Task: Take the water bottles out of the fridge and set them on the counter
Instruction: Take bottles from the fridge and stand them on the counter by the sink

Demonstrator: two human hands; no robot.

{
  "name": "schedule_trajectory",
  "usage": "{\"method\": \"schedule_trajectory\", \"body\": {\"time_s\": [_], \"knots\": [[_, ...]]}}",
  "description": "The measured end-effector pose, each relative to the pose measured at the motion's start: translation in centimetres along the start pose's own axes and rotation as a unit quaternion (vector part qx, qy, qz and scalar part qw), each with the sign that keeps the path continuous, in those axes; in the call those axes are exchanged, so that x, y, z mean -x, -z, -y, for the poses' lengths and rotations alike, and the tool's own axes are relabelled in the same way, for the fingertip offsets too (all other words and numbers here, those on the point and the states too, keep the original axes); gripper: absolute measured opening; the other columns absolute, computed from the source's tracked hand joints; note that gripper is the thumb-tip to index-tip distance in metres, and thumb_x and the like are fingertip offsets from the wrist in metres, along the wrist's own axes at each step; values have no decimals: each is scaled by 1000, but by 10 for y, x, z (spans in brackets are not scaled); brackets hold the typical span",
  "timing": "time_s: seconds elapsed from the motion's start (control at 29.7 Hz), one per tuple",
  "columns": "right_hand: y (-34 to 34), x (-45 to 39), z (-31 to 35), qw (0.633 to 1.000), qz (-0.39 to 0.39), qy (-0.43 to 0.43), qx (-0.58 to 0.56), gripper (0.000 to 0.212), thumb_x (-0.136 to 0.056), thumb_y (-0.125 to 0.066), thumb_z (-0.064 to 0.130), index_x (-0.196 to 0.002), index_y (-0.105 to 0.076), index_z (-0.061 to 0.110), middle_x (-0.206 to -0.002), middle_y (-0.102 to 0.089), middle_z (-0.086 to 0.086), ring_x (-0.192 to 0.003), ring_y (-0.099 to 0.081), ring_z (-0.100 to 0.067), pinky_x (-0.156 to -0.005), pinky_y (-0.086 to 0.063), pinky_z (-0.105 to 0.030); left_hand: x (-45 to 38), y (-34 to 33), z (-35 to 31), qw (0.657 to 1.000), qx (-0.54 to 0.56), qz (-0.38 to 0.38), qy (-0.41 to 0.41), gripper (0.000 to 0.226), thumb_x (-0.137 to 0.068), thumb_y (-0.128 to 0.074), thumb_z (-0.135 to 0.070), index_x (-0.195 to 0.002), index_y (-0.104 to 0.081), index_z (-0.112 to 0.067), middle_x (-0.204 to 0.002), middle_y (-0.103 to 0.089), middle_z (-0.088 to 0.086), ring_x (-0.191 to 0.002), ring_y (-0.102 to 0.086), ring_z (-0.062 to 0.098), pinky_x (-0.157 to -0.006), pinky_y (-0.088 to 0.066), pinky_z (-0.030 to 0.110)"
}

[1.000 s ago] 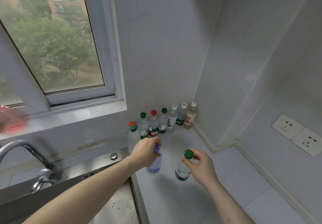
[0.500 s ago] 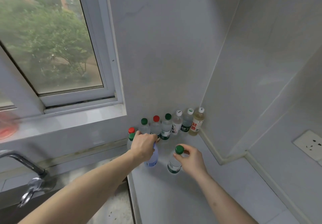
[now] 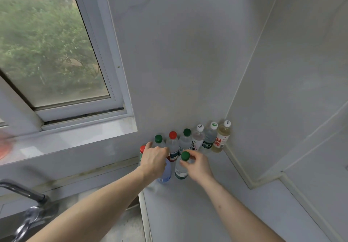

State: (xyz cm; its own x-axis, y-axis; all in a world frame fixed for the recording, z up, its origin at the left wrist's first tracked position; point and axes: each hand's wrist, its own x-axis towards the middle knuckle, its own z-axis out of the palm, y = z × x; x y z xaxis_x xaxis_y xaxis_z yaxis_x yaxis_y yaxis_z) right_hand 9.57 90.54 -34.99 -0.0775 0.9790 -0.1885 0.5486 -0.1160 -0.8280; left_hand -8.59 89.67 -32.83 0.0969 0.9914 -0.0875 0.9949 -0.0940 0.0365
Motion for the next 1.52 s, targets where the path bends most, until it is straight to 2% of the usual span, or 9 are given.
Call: {"method": "schedule_trajectory", "body": {"time_s": [0.17, 0.4, 0.54, 0.64, 0.78, 0.94, 1.21, 1.35, 1.52], "knots": [[-12, -11, 6, 1000, 7, 0, -6, 35, -88, -82, 15, -122, -72, 15, -110, -67, 8, -112, -61, -11, -93, -44, -22, -3, -6, 6, 1000, 24, -3, -9, 16, -93, -70, -23, -108, -67, -25, -98, -75, -6, -98, -68, 19, -121, -25, 42], [-17, -10, 14, 1000, 2, 5, -20, 25, -94, -75, 16, -118, -70, 20, -106, -64, 10, -104, -59, -9, -89, -45, -22, 3, -8, 9, 1000, 15, -8, -11, 26, -91, -62, -16, -114, -63, -27, -104, -73, -5, -100, -66, 22, -113, -30, 38], [-15, -8, 11, 999, 29, -14, 6, 46, -97, -71, 21, -141, -58, 18, -136, -63, 2, -130, -56, -18, -102, -45, -27, 12, -8, 13, 1000, 8, -1, -15, 41, -89, -70, -23, -129, -60, -28, -119, -69, -6, -105, -65, 23, -105, -32, 35], [-10, 1, 16, 999, 37, -23, 20, 61, -98, -70, 17, -154, -46, 20, -154, -51, 3, -144, -46, -19, -116, -40, -33, 26, 0, 16, 999, 36, -30, -16, 50, -89, -69, -22, -137, -57, -32, -132, -64, -8, -111, -62, 21, -109, -33, 32], [-2, 33, 24, 1000, -5, 2, -9, 61, -94, -71, 10, -150, -50, 24, -153, -53, 6, -144, -46, -13, -117, -37, -27, 65, 24, 18, 991, 121, -50, -6, 50, -95, -65, -30, -143, -53, -34, -147, -53, -11, -131, -51, 18, -118, -29, 33], [1, 106, 33, 998, -22, 39, -34, 60, -92, -72, 15, -145, -52, 35, -148, -52, 19, -139, -45, -1, -117, -44, -38, 137, 53, 26, 982, 175, -59, -28, 51, -95, -63, -39, -145, -51, -36, -154, -44, -16, -139, -42, 14, -114, -33, 28], [8, 220, 37, 994, 8, 74, 77, 55, -96, -68, 23, -144, -51, 43, -150, -40, 30, -138, -37, 12, -118, -34, -22, 227, 47, 35, 968, 241, -55, -39, 47, -95, -66, -44, -140, -52, -43, -152, -40, -25, -138, -38, 6, -110, -33, 25], [16, 264, 23, 993, -6, 56, 99, 50, -97, -67, 25, -142, -53, 41, -151, -37, 31, -140, -34, 13, -114, -22, -5, 251, 34, 20, 963, 262, -36, -57, 46, -95, -66, -42, -139, -52, -43, -152, -41, -24, -138, -40, 8, -111, -34, 26], [37, 319, 8, 994, -58, 21, 85, 50, -99, -65, 27, -144, -51, 43, -153, -35, 32, -142, -30, 16, -109, -15, 3, 262, 37, -13, 959, 257, -2, -121, 47, -96, -66, -43, -140, -52, -43, -153, -42, -23, -139, -41, 8, -114, -35, 28]]}}
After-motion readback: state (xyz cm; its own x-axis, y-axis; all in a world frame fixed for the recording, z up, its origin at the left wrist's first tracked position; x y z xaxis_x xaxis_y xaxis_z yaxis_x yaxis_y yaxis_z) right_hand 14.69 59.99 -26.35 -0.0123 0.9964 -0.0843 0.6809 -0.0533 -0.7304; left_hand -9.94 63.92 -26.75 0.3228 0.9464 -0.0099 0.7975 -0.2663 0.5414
